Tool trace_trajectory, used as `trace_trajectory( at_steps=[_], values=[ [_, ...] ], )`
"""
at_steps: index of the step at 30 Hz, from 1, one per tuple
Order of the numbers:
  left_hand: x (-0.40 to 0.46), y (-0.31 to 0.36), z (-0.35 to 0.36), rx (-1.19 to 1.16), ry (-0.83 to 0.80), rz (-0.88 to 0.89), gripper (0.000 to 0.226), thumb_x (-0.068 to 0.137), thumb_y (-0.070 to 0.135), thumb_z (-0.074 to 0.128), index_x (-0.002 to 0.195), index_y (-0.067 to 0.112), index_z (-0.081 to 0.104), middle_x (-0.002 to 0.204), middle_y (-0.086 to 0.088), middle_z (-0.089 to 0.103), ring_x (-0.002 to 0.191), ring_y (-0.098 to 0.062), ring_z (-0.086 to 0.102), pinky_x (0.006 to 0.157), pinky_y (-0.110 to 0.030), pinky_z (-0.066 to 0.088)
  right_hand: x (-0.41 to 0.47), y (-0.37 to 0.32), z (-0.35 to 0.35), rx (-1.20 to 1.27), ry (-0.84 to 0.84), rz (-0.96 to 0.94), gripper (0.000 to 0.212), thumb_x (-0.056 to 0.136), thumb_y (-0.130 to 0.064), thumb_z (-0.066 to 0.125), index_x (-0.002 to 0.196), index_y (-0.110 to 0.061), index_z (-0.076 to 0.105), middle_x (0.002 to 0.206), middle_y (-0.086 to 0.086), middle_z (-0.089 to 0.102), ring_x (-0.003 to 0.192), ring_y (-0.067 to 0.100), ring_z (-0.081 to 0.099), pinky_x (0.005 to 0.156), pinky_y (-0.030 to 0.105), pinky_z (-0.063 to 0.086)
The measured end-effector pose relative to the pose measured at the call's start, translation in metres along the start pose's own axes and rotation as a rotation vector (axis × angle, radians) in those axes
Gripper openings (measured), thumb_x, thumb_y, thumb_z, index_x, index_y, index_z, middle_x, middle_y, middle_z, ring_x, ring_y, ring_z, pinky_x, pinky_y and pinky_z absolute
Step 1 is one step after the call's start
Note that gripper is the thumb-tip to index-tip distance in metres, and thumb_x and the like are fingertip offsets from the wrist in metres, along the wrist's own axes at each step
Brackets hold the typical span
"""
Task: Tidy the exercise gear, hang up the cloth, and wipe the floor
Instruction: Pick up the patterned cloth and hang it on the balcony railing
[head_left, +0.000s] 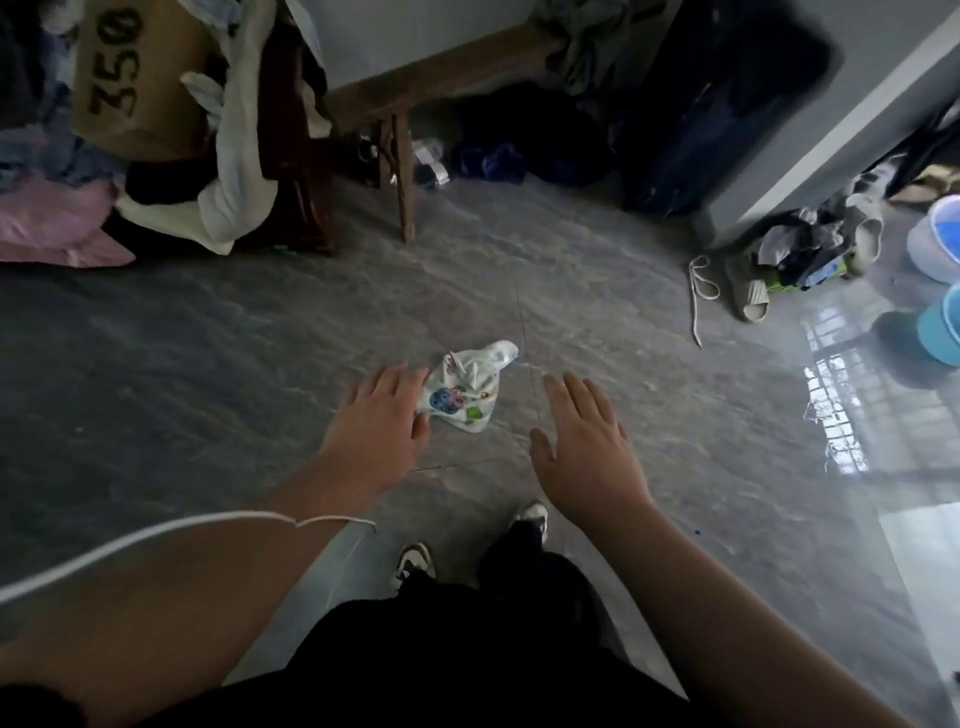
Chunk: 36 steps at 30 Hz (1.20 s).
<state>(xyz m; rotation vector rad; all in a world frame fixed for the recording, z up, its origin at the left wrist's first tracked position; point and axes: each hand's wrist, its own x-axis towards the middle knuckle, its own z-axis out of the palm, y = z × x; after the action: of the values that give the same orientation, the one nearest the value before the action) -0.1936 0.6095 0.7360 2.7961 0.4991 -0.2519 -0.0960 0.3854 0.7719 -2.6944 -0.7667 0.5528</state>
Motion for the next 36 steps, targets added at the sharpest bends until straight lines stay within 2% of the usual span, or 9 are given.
trace_trajectory(
  at_steps=[5,10,14,19,22,26,31,33,36],
  values=[
    [0.114,-0.002,0.046,-0.023,-0.04,-0.065,0.058,0.086,0.029,0.058,0.14,0.015,0.042,0.138,-0.01,0.051,0.127,-0.031,0.046,0.101,-0.047,0.042,0.128,0.049,0.019,0.006,-0.062,-0.041,0.064,0.096,-0.034,0.047,0.152,-0.023,0.02,0.161,0.001,0.021,0.15,0.02,0.009,0.119,0.039,0.019],
    [0.241,-0.015,0.15,-0.049,-0.049,-0.119,0.06,0.083,0.026,0.06,0.14,0.015,0.044,0.138,-0.009,0.051,0.124,-0.031,0.051,0.099,-0.045,0.044,0.271,0.122,0.101,-0.012,-0.15,-0.054,0.066,0.098,-0.037,0.045,0.155,-0.023,0.015,0.164,-0.001,0.016,0.151,0.018,0.006,0.119,0.037,0.015],
    [0.331,-0.052,0.277,-0.055,-0.041,-0.019,0.061,0.081,0.027,0.048,0.14,0.012,0.041,0.141,-0.014,0.048,0.129,-0.031,0.046,0.103,-0.045,0.044,0.372,0.188,0.217,-0.057,-0.213,-0.056,0.069,0.096,-0.038,0.045,0.155,-0.025,0.011,0.165,0.0,0.013,0.152,0.02,0.007,0.119,0.042,0.019],
    [0.415,-0.131,0.464,0.053,-0.127,0.057,0.069,0.086,0.027,0.053,0.149,0.014,0.027,0.153,-0.016,0.033,0.14,-0.033,0.034,0.113,-0.046,0.035,0.476,0.265,0.395,-0.193,-0.278,-0.168,0.071,0.096,-0.039,0.044,0.156,-0.024,0.009,0.165,0.005,0.013,0.151,0.025,0.011,0.119,0.043,0.018],
    [0.45,-0.169,0.569,0.141,-0.184,0.217,0.068,0.087,0.029,0.051,0.149,0.014,0.029,0.155,-0.013,0.032,0.138,-0.032,0.037,0.11,-0.046,0.037,0.528,0.301,0.494,-0.23,-0.312,-0.232,0.071,0.097,-0.037,0.045,0.157,-0.025,0.008,0.166,0.002,0.009,0.152,0.022,0.006,0.12,0.041,0.014],
    [0.482,-0.209,0.671,0.22,-0.259,0.417,0.068,0.089,0.036,0.056,0.149,0.017,0.029,0.157,-0.011,0.031,0.143,-0.033,0.03,0.112,-0.049,0.035,0.583,0.337,0.59,-0.282,-0.374,-0.309,0.071,0.099,-0.039,0.042,0.157,-0.027,0.002,0.166,-0.001,0.0,0.152,0.021,-0.004,0.123,0.043,0.01],
    [0.505,-0.229,0.721,0.291,-0.298,0.57,0.068,0.084,0.045,0.067,0.143,0.03,0.035,0.155,-0.01,0.032,0.142,-0.036,0.03,0.108,-0.054,0.036,0.603,0.365,0.628,-0.401,-0.404,-0.393,0.074,0.097,-0.034,0.049,0.156,-0.036,0.004,0.166,-0.001,-0.005,0.152,0.032,-0.003,0.12,0.05,0.015],
    [0.508,-0.23,0.72,0.306,-0.299,0.57,0.061,0.084,0.042,0.067,0.138,0.032,0.039,0.149,-0.009,0.039,0.137,-0.034,0.035,0.104,-0.052,0.038,0.607,0.368,0.628,-0.394,-0.433,-0.423,0.075,0.095,-0.021,0.05,0.154,-0.04,0.008,0.166,-0.002,0.0,0.151,0.032,0.005,0.118,0.051,0.023],
    [0.512,-0.223,0.71,0.256,-0.256,0.496,0.041,0.086,0.029,0.065,0.124,0.031,0.05,0.134,-0.008,0.049,0.124,-0.03,0.045,0.095,-0.049,0.042,0.612,0.362,0.618,-0.331,-0.414,-0.348,0.07,0.092,-0.01,0.045,0.151,-0.039,0.023,0.163,-0.007,0.014,0.145,0.025,0.023,0.111,0.049,0.037]
  ],
)
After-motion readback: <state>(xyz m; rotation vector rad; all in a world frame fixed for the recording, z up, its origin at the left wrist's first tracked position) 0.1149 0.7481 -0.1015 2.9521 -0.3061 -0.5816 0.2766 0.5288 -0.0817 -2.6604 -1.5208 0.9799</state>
